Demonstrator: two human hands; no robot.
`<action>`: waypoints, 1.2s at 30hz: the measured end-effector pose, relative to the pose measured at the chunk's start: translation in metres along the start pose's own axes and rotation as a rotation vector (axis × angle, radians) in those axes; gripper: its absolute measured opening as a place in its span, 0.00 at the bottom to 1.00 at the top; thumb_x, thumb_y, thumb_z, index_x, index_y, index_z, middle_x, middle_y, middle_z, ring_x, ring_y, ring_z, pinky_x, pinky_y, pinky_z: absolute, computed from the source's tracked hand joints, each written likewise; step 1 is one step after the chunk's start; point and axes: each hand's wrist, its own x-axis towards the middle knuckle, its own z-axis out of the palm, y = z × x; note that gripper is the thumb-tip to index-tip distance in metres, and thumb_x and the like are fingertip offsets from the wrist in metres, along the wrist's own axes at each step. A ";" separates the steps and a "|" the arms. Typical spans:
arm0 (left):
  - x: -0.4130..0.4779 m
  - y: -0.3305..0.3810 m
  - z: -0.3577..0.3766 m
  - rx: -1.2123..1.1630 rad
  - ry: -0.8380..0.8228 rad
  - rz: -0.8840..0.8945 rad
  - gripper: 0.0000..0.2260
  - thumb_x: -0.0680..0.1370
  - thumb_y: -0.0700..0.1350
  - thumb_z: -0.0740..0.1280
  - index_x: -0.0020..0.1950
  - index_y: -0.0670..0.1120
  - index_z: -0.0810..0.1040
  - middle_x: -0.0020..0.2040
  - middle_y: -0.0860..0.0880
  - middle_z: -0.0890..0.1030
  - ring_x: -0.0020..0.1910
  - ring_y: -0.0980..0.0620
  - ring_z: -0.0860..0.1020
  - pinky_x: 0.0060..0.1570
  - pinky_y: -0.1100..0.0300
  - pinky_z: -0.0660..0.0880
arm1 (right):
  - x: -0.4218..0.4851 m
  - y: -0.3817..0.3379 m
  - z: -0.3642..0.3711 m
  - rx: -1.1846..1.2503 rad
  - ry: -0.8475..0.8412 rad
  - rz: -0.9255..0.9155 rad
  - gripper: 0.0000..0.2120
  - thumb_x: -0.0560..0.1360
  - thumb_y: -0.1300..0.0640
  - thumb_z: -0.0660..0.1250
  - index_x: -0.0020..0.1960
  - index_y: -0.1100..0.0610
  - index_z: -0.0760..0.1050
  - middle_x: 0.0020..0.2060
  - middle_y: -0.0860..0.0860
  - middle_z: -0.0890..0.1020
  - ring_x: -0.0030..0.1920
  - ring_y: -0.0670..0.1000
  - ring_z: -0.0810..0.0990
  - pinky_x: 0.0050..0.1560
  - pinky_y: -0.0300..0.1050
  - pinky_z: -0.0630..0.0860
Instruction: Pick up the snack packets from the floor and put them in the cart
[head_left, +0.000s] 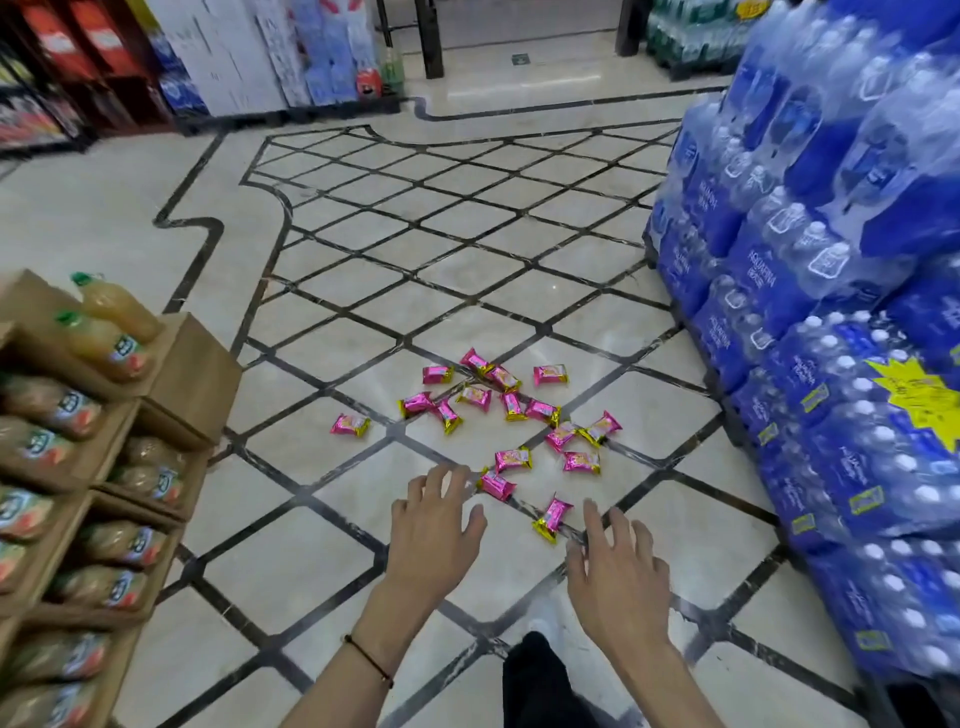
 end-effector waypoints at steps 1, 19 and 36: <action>0.017 0.001 0.000 0.026 -0.017 -0.009 0.21 0.79 0.56 0.61 0.69 0.50 0.73 0.67 0.47 0.76 0.63 0.40 0.76 0.51 0.43 0.76 | 0.020 -0.001 -0.004 0.015 -0.012 0.009 0.27 0.77 0.46 0.68 0.74 0.51 0.71 0.64 0.55 0.78 0.64 0.63 0.75 0.47 0.59 0.78; 0.230 0.017 0.105 -0.007 -0.178 0.086 0.23 0.79 0.57 0.55 0.69 0.49 0.73 0.65 0.47 0.77 0.60 0.41 0.76 0.51 0.45 0.76 | 0.254 0.042 0.044 0.086 -0.073 0.142 0.28 0.81 0.46 0.59 0.78 0.50 0.61 0.71 0.55 0.72 0.70 0.62 0.70 0.56 0.59 0.76; 0.388 -0.139 0.542 -0.057 -0.343 0.138 0.28 0.76 0.64 0.57 0.72 0.52 0.69 0.71 0.51 0.72 0.64 0.42 0.72 0.57 0.44 0.73 | 0.432 0.095 0.485 0.023 -0.127 0.176 0.28 0.80 0.44 0.60 0.79 0.49 0.62 0.74 0.55 0.69 0.62 0.65 0.75 0.48 0.59 0.77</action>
